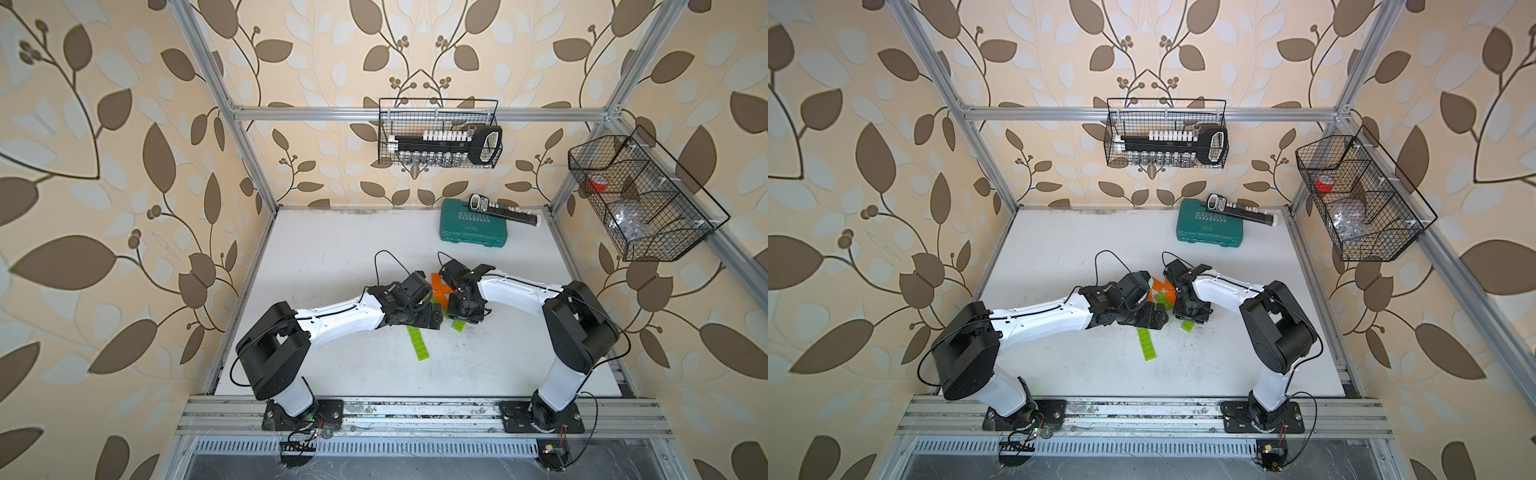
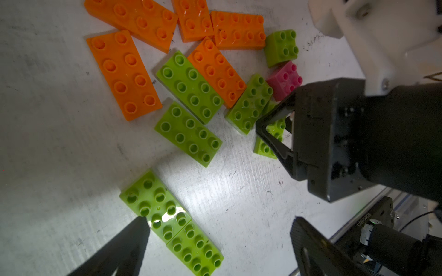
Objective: Assemble a small pinwheel with lego
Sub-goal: Pick up the lego brick from the center of the board.
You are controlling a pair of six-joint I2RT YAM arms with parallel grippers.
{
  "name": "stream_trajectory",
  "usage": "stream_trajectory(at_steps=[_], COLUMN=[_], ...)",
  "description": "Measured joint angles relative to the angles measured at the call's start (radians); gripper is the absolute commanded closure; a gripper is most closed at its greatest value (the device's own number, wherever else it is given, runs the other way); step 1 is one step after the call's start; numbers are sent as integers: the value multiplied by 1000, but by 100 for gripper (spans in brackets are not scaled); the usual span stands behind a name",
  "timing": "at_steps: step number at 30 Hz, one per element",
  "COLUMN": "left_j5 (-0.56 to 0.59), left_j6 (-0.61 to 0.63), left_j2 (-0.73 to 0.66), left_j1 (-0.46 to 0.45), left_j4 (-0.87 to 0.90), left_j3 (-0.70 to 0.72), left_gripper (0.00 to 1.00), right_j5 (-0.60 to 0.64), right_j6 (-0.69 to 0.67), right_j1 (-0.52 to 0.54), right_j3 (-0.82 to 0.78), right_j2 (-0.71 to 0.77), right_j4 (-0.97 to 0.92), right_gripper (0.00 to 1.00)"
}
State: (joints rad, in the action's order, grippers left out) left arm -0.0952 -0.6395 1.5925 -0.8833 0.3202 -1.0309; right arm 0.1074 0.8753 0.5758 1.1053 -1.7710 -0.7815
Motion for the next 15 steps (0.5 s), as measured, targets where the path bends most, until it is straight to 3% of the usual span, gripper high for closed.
stream_trajectory(at_steps=[15], left_j5=[11], left_j6=[-11], left_j2=[0], left_j1=[1], left_j4=[5], left_j3=[6], left_gripper=[5], right_j5=[-13], right_j6=[0], right_j1=[-5], right_j3=[-2], right_j2=[-20], right_j4=[13], right_gripper=[62])
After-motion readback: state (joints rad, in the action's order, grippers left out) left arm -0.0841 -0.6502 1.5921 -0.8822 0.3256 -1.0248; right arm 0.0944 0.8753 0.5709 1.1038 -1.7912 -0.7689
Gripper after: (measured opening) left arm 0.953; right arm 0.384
